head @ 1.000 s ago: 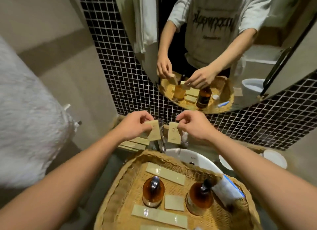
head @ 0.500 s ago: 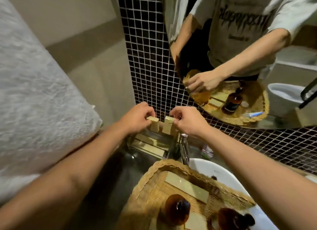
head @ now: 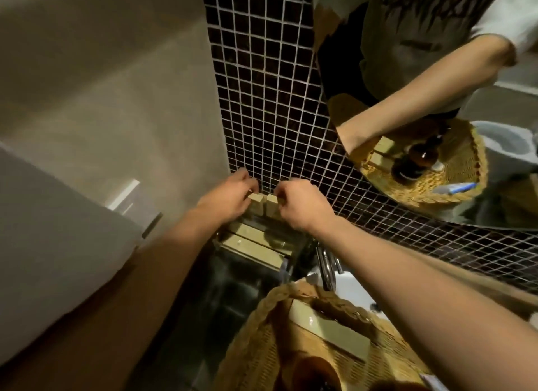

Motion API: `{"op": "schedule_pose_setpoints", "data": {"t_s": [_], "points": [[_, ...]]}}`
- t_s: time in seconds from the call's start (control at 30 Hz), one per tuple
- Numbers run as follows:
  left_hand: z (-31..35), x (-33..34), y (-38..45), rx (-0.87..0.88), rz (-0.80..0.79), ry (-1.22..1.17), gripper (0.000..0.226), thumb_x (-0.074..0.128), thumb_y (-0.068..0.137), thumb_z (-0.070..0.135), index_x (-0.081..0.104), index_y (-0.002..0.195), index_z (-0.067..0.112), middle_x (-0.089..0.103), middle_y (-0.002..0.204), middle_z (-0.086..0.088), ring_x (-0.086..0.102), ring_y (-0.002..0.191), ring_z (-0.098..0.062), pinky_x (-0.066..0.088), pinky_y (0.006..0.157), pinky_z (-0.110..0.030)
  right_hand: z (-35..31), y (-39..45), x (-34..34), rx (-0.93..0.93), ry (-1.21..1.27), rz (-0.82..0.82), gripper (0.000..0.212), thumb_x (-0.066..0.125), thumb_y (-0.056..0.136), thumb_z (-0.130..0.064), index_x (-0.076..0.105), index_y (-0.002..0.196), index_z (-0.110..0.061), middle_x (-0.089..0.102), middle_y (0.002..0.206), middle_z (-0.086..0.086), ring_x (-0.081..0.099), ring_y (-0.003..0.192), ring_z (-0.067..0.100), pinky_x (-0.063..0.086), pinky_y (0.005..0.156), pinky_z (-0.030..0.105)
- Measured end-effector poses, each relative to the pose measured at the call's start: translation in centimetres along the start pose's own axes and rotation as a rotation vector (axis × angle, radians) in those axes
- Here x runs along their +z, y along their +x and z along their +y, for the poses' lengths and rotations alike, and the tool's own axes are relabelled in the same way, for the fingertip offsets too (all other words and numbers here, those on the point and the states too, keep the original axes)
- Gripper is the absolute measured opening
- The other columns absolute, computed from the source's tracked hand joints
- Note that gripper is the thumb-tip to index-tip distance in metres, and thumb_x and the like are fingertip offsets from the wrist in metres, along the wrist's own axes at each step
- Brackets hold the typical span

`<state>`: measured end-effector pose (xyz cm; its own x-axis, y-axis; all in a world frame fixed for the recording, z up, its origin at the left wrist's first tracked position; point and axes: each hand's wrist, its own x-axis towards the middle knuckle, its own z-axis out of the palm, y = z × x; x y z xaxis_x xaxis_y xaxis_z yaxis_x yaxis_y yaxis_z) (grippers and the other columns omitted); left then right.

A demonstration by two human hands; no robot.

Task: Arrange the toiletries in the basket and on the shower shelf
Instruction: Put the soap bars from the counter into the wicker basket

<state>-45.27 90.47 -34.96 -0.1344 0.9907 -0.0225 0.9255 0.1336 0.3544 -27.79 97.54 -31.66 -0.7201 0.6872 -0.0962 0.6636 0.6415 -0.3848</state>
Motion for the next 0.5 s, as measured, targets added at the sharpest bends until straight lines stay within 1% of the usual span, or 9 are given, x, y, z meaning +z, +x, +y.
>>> {"op": "schedule_pose_setpoints", "data": {"t_s": [0.1,0.2,0.27,0.33,0.4,0.5], "points": [[-0.4,1.0,0.9,0.013,-0.023,0.004,0.026,0.063,0.091,0.015,0.061,0.116,0.02,0.044,0.116,0.002,0.049,0.102,-0.014,0.043,0.089,-0.029,0.4,0.8,0.7,0.018,-0.031,-0.014,0.028,0.068,0.087,-0.016,0.066,0.114,-0.02,0.062,0.112,0.003,0.063,0.096,0.021,0.058,0.081,0.039],[-0.6,1.9,1.4,0.052,-0.053,0.04,0.028,0.062,0.092,0.016,0.059,0.119,0.021,0.046,0.116,0.001,0.05,0.1,-0.017,0.047,0.087,-0.034,0.9,1.5,1.6,0.04,-0.071,-0.042,0.025,0.067,0.087,-0.016,0.065,0.112,-0.019,0.061,0.11,0.005,0.062,0.096,0.023,0.057,0.082,0.039],[-0.8,2.5,1.5,0.073,-0.057,0.095,0.028,0.062,0.092,0.02,0.057,0.12,0.025,0.047,0.116,0.002,0.05,0.101,-0.017,0.048,0.084,-0.035,1.2,1.8,2.4,0.048,-0.096,-0.071,0.024,0.067,0.088,-0.016,0.063,0.111,-0.019,0.059,0.109,0.005,0.06,0.096,0.022,0.056,0.082,0.037],[-1.1,3.1,1.6,0.102,-0.056,0.182,0.028,0.06,0.092,0.024,0.056,0.12,0.025,0.049,0.116,0.0,0.051,0.103,-0.019,0.048,0.079,-0.034,1.4,2.1,3.2,0.05,-0.105,-0.085,0.023,0.066,0.089,-0.018,0.062,0.112,-0.018,0.057,0.11,0.006,0.06,0.098,0.024,0.053,0.082,0.035],[-1.5,3.7,1.8,0.137,-0.052,0.252,0.028,0.059,0.092,0.026,0.056,0.121,0.022,0.051,0.115,-0.002,0.052,0.104,-0.022,0.045,0.075,-0.034,1.7,2.4,3.9,0.06,-0.112,-0.094,0.024,0.065,0.09,-0.018,0.061,0.114,-0.016,0.057,0.113,0.008,0.058,0.104,0.027,0.05,0.084,0.036],[-1.8,4.2,2.1,0.177,-0.028,0.324,0.029,0.056,0.094,0.027,0.057,0.121,0.018,0.053,0.115,-0.006,0.053,0.103,-0.024,0.044,0.075,-0.035,2.0,3.1,4.4,0.101,-0.125,-0.144,0.03,0.066,0.09,-0.018,0.06,0.118,-0.016,0.056,0.116,0.008,0.058,0.105,0.027,0.05,0.085,0.038]]}}
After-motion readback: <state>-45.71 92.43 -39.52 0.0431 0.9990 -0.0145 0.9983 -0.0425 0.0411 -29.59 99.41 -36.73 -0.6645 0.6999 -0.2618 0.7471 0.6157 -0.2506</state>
